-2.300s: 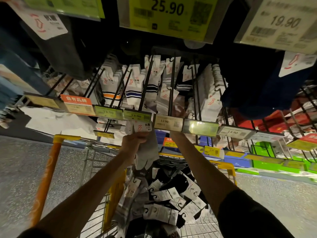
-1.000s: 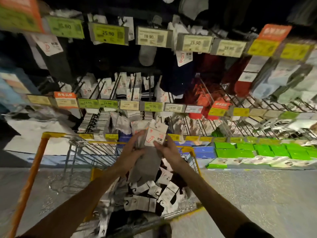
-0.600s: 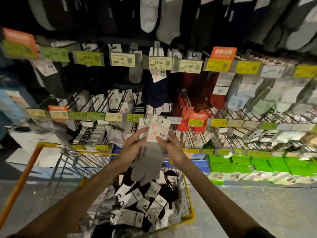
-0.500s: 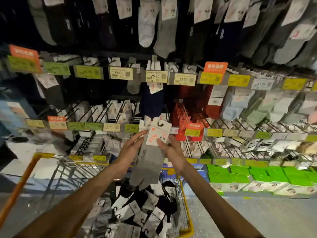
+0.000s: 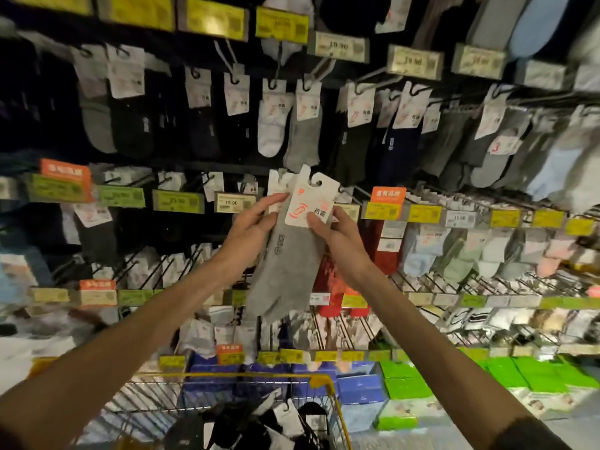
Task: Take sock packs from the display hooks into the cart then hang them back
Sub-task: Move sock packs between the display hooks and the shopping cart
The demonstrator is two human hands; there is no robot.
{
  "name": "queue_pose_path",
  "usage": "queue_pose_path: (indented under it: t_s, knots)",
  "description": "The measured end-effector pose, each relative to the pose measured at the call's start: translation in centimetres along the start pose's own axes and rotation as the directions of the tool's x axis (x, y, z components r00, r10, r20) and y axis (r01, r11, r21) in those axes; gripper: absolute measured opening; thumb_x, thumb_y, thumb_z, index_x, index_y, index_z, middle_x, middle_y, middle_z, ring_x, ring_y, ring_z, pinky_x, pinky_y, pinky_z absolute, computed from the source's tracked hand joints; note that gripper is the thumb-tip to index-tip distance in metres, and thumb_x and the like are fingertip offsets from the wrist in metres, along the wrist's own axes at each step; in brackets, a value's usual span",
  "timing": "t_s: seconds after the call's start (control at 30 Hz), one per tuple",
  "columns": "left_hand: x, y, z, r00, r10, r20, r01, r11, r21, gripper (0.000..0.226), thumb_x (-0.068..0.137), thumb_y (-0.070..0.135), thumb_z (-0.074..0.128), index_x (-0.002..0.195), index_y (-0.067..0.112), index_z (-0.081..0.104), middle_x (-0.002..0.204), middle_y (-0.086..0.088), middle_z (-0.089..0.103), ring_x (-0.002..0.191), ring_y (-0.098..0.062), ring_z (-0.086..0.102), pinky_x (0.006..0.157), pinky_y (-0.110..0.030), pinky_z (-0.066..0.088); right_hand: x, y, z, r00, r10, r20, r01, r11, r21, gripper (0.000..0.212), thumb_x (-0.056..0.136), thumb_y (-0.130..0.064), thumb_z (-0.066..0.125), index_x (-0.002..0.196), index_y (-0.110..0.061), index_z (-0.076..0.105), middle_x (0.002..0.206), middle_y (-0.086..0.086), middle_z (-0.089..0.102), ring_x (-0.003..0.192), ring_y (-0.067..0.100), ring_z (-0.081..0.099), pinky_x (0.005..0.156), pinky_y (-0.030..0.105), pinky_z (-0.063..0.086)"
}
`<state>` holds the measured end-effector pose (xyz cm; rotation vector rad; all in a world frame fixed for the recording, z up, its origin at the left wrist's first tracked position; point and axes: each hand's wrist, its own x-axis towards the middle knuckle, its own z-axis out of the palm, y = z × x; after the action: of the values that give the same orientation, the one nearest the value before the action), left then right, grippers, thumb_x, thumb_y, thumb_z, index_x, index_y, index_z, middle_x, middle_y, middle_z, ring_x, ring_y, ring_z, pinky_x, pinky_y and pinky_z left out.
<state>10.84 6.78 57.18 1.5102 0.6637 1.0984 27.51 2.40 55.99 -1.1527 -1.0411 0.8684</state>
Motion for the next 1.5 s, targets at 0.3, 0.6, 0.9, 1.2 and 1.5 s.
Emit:
queue_pose_path:
  t_s: [0.3,0.6,0.9,1.2,1.5]
  knots:
    - [8.0,5.4,-2.3,0.996,0.093,0.013,-0.093,0.996,-0.002,0.036,0.101,0.004,0.048,0.13,0.02,0.063,0.116,0.009,0.068,0.103,0.001,0.065,0.084,-0.015,0.054,6.0,-6.7,3.1,0.989,-0.075,-0.127,0.068,0.996,-0.058,0.03,0.09,-0.022,0.068,0.116,-0.01,0.059,0.113,0.002,0.071,0.104,0.018,0.068,0.091,0.04,0.055]
    - [10.1,5.7,-1.8,0.99,0.139,0.031,-0.138,0.99,-0.021,0.038,0.102,0.0,0.043,0.128,0.019,0.064,0.119,0.012,0.066,0.111,0.004,0.061,0.098,-0.02,0.05,7.3,-8.0,2.7,0.977,-0.071,-0.201,0.071,0.997,-0.004,0.031,0.09,-0.027,0.068,0.115,-0.011,0.06,0.111,-0.001,0.072,0.101,0.016,0.069,0.081,0.033,0.054]
    - [13.4,7.7,0.2,0.988,0.147,-0.042,-0.144,0.987,0.064,0.038,0.101,-0.002,0.042,0.12,0.015,0.07,0.124,0.002,0.068,0.116,-0.014,0.062,0.097,-0.027,0.053,10.6,-10.4,0.5,0.984,-0.075,-0.163,0.094,0.989,0.111,0.027,0.093,-0.023,0.064,0.116,-0.01,0.06,0.108,0.002,0.073,0.099,0.017,0.07,0.09,0.041,0.056]
    - [15.7,10.1,1.4,0.976,0.166,-0.142,-0.151,0.982,0.114,0.044,0.102,0.0,0.043,0.091,0.029,0.074,0.1,0.014,0.069,0.099,-0.007,0.063,0.07,-0.014,0.052,14.3,-12.9,-1.2,0.989,-0.132,-0.069,0.142,0.975,0.173,0.025,0.092,-0.018,0.065,0.116,-0.014,0.059,0.1,0.003,0.074,0.09,0.016,0.072,0.079,0.035,0.058]
    - [16.0,11.2,2.5,0.968,0.168,-0.185,-0.133,0.973,0.187,0.03,0.098,0.007,0.05,0.092,0.022,0.075,0.099,0.009,0.072,0.104,-0.01,0.063,0.082,-0.022,0.05,16.4,-14.1,-1.2,0.968,-0.242,-0.061,0.246,0.966,0.078,0.034,0.093,-0.018,0.064,0.126,-0.02,0.055,0.112,0.004,0.071,0.103,0.019,0.068,0.092,0.045,0.055]
